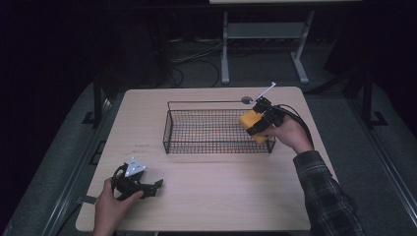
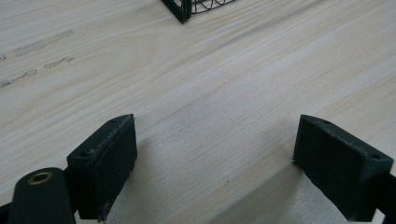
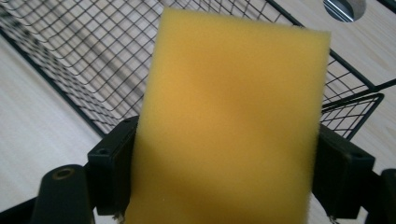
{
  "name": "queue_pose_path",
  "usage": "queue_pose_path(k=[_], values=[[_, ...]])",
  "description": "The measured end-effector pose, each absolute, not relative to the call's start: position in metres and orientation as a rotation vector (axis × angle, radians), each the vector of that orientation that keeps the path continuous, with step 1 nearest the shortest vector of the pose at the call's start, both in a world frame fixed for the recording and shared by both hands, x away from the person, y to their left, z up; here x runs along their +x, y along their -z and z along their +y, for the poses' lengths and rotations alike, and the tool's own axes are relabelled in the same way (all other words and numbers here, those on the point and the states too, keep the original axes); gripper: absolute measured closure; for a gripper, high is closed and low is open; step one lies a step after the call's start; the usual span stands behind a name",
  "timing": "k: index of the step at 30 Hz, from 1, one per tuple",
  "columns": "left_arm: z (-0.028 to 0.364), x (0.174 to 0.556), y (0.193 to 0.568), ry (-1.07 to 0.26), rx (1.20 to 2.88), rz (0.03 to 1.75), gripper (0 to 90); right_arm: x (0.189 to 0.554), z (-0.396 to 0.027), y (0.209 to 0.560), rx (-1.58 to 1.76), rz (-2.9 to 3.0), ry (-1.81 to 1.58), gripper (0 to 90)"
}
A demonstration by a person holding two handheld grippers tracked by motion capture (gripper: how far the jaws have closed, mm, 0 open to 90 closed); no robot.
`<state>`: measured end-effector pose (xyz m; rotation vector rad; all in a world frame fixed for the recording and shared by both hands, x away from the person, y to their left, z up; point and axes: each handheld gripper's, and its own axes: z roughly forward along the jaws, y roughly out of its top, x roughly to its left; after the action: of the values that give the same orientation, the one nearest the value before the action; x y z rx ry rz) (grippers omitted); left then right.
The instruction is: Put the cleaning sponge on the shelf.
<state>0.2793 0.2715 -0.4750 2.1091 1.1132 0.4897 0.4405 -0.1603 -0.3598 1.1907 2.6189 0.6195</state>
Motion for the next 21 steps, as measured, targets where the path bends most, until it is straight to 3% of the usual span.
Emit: queue_pose_path(k=[21], values=[[0.271,0.279,0.475,-0.489,2.109,1.114,12.6,0.469,-0.152,0.377,1.234,2.609,-0.600,20.2]])
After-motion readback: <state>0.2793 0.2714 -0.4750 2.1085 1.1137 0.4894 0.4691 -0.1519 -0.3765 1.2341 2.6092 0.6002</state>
